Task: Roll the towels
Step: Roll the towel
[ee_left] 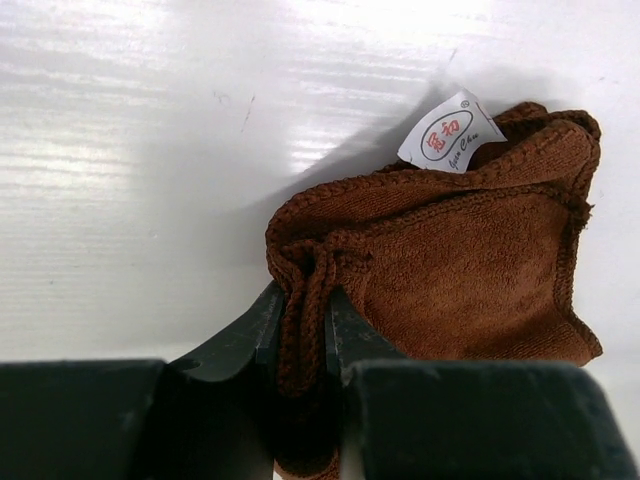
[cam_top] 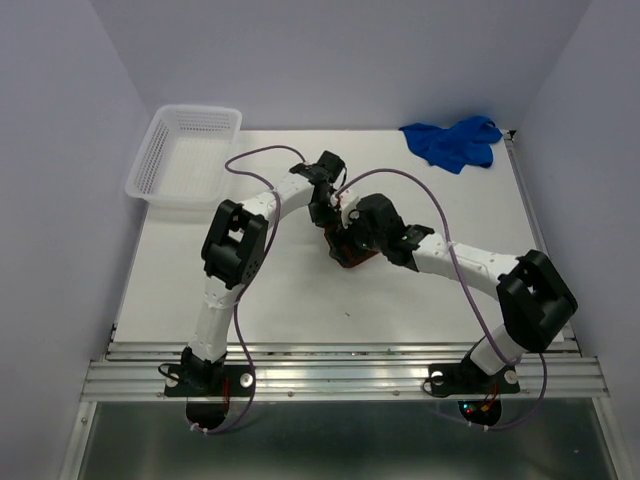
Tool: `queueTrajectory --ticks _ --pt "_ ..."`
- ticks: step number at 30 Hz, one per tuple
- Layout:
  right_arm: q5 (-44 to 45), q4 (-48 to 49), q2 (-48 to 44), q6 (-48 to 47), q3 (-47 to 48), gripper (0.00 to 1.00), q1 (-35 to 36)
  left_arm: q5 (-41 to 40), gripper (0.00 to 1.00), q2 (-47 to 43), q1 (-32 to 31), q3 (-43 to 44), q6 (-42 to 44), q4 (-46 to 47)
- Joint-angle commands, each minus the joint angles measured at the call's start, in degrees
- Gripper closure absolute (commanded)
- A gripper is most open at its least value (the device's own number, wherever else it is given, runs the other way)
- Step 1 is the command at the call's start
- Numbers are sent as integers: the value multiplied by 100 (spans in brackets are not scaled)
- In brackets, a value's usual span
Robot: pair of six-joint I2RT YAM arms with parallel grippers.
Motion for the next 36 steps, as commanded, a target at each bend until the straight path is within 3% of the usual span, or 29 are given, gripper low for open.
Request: queueTrajectory --ticks 1,10,12,14,16,17,18,20,21,25,27,36 --pt "1181 745 211 -749 -207 18 373 90 100 53 42 179 -99 -811" --pt "2323 790 782 -1118 -331 23 971 195 100 -44 174 -5 -283 -820" --pt "2605 824 939 -1224 -374 29 1146 300 100 -35 218 -14 -301 -803" --pt "2903 816 1071 -1163 -357 44 1209 397 100 -70 236 -40 -310 -759" --pt "3228 606 1274 -988 -270 57 1209 380 89 -140 262 -93 -353 -689" --pt "3412 570 1309 -804 -269 76 1209 319 74 -253 271 -189 -371 -619" --pt "3475 544 1327 -733 -278 82 1209 275 61 -333 288 -234 -389 -583" --pt "3485 543 1301 -418 -287 91 1209 204 44 -578 341 -444 -424 -382" --pt "3371 543 1275 -302 -287 91 1209 213 27 -658 359 -515 -424 -302" --pt "2213 359 985 532 -269 92 806 195 6 -931 473 -744 -372 -117" --pt "1500 368 800 797 -252 92 533 116 1 -1045 552 -849 -319 -117" --pt "-1081 429 817 1412 -261 91 -434 353 1 -1880 833 -1947 -494 980"
